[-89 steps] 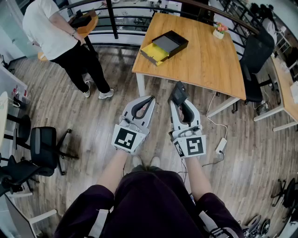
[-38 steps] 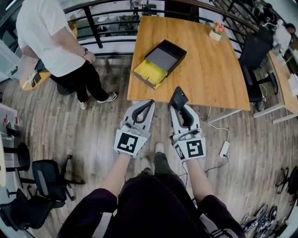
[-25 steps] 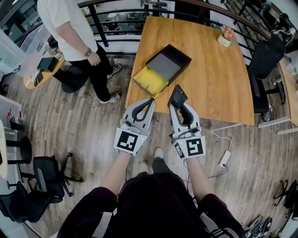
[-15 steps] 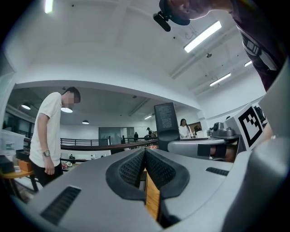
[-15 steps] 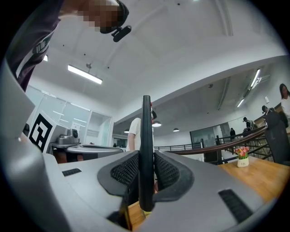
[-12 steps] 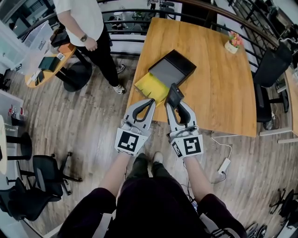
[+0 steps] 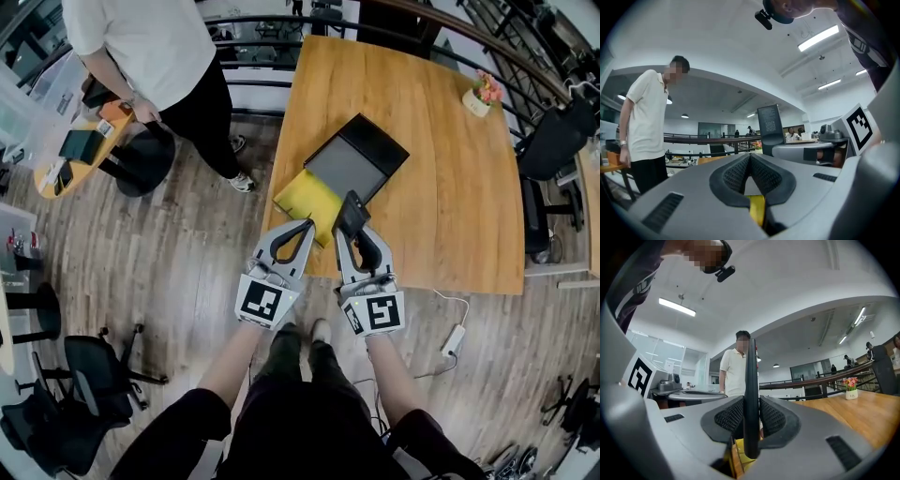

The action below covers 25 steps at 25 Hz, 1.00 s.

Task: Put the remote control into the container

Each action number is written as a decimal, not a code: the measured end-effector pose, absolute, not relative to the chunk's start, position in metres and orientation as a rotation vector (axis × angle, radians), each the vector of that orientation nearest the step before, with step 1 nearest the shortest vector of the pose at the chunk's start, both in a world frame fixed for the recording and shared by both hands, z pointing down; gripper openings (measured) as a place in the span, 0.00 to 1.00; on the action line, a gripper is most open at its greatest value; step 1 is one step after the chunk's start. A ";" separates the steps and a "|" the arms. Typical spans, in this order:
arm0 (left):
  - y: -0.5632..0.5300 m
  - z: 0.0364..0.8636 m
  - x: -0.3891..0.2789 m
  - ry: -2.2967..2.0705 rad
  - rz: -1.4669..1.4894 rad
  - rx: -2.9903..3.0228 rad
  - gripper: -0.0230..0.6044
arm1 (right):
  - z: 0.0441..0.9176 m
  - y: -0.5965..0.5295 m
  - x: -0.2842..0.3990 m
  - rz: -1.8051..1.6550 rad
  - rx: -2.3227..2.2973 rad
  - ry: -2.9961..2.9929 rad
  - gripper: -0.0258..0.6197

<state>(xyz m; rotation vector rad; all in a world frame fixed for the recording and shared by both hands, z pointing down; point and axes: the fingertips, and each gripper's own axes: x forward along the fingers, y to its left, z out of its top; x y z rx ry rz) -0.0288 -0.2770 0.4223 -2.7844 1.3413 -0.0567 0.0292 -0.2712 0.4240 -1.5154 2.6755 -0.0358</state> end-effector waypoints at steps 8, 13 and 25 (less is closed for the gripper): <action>-0.319 0.460 -0.033 1.294 -0.111 -2.840 0.05 | 0.457 -0.313 0.017 -0.090 -1.568 2.687 0.21; -0.337 0.482 -0.033 1.339 -0.121 -2.874 0.06 | 0.481 -0.338 0.017 -0.128 -1.589 2.703 0.21; -0.352 0.514 -0.051 1.409 -0.168 -2.887 0.06 | 0.543 -0.366 0.001 -0.192 -1.681 2.844 0.21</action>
